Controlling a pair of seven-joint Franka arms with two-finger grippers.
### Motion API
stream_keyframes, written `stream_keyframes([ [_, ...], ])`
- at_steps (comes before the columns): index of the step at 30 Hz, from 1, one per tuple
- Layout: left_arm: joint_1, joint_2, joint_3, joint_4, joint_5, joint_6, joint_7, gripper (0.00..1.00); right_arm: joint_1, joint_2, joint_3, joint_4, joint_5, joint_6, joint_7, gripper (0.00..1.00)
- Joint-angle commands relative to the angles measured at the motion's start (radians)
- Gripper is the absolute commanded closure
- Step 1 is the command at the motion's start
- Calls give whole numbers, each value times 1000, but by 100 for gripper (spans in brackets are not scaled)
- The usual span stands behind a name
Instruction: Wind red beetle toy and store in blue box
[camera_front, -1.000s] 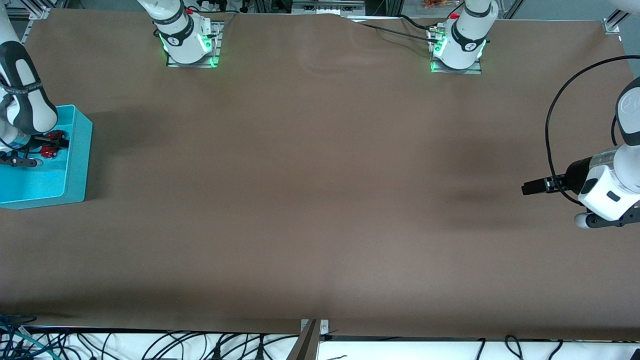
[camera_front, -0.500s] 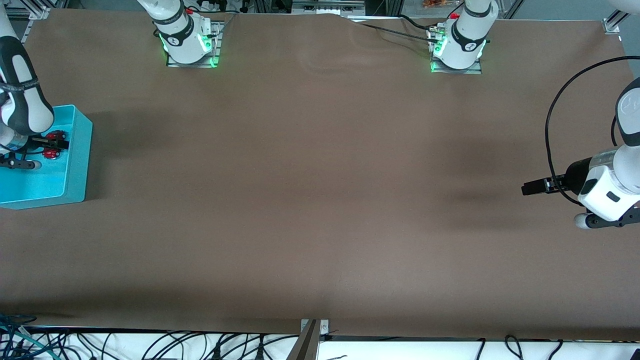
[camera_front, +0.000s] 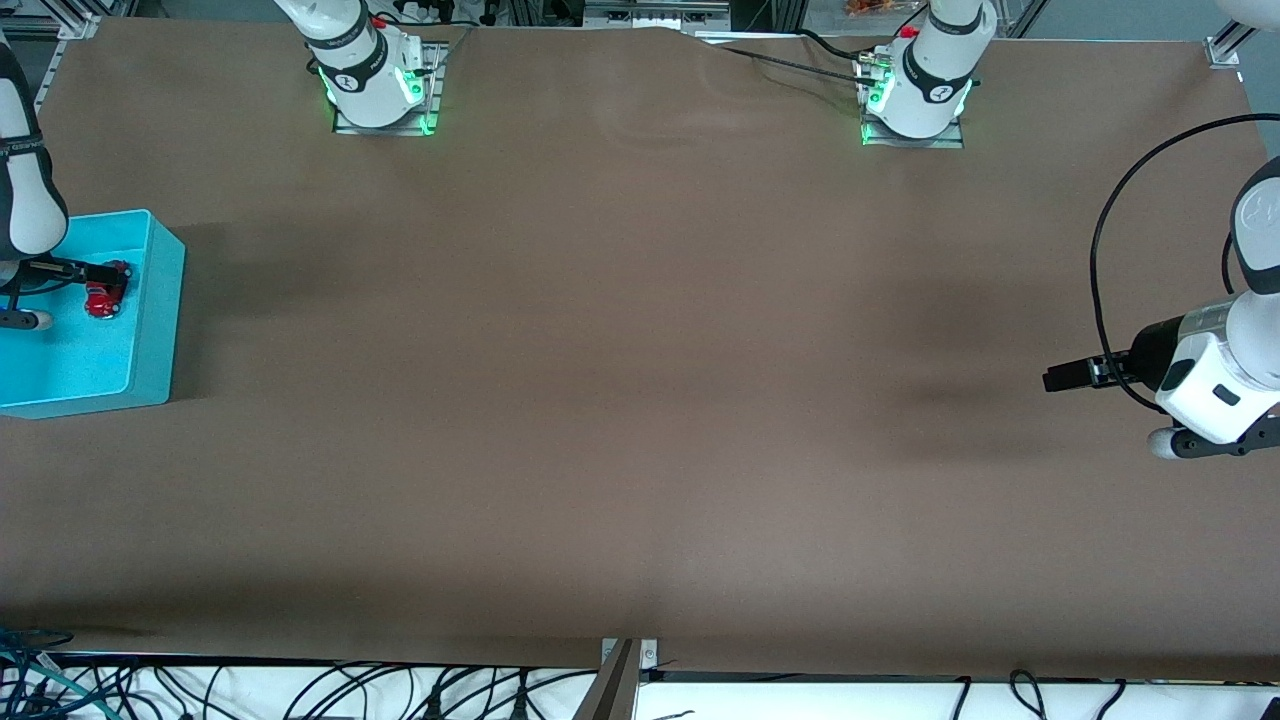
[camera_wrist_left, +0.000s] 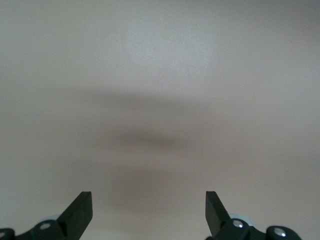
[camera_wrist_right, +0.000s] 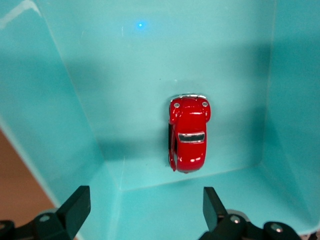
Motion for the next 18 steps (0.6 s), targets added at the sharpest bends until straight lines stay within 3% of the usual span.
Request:
stream_keyframes([
  [1,1,14,3,32,-11,-13,20,0,31,-32,13,117,32,-178,-11,0],
  [7,1,14,3,32,-10,-13,20,0,45,-36,33,247,146,-310,1,0],
  [18,1,14,3,32,-10,-13,20,0,46,-102,29,249,204,-327,-4,0],
])
